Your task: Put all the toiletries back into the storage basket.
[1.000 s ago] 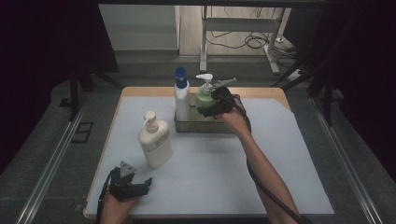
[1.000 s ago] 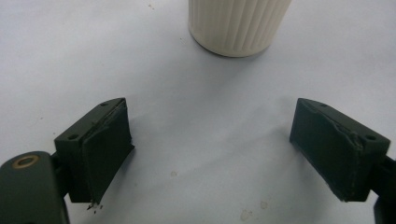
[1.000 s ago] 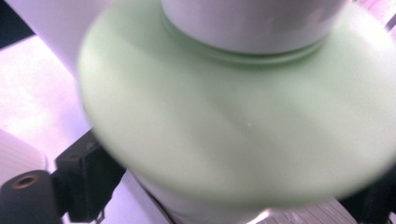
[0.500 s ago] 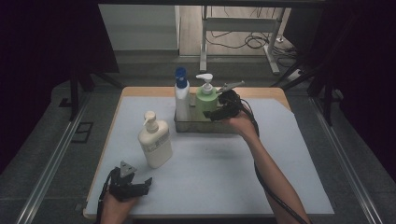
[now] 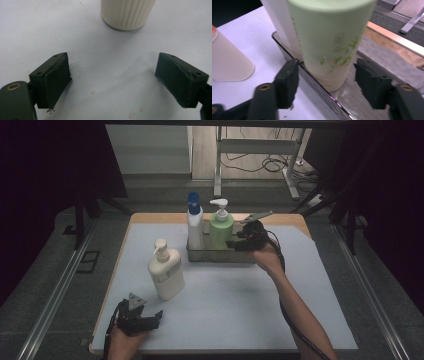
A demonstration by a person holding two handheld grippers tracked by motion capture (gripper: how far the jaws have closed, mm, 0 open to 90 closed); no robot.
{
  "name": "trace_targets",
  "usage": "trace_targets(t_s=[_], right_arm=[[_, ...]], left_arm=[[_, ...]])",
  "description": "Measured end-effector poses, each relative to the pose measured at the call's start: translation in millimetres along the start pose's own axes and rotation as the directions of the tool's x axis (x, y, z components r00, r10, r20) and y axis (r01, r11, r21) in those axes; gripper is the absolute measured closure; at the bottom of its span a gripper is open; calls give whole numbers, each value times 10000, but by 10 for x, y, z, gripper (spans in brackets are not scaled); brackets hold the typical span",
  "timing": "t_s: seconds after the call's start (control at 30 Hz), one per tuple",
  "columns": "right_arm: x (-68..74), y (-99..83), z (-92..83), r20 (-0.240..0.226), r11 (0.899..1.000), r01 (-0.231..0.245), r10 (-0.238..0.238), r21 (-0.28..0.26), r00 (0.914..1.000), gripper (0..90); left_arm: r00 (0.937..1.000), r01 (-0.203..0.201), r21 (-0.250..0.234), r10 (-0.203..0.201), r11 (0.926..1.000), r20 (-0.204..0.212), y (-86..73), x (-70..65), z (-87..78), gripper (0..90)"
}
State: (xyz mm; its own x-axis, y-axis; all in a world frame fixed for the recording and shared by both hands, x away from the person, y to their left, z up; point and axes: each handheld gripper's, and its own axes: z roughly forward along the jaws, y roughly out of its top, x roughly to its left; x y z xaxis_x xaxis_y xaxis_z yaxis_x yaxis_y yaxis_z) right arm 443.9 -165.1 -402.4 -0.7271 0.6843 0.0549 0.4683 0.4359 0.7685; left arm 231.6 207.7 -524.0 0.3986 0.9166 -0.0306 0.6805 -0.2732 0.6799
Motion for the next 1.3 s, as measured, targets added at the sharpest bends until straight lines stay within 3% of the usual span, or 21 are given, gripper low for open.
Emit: trace_targets(t_s=[0.27,0.4,0.6,1.0,1.3], right_arm=[[-71,-41,-14,510,9995,-324,322,32,9982,611],[-88,-40,25,863,9997,-188,176,130,9961,727],[-136,-29,111,1129,9991,-397,379,138,9929,865],[-285,-25,346,1338,9917,-1215,1149,423,9843,891],[-330,-55,515,1145,9890,-1316,1233,675,9857,884]], left_arm=[[10000,3,-2,-3,10000,-2,0,0,0,121],[10000,4,7,-4,10000,-3,0,0,-1,121],[10000,-4,12,4,10000,-9,0,0,-1,121],[10000,1,19,-1,10000,-14,1,0,-1,121],[10000,2,19,-2,10000,-7,1,0,-1,121]])
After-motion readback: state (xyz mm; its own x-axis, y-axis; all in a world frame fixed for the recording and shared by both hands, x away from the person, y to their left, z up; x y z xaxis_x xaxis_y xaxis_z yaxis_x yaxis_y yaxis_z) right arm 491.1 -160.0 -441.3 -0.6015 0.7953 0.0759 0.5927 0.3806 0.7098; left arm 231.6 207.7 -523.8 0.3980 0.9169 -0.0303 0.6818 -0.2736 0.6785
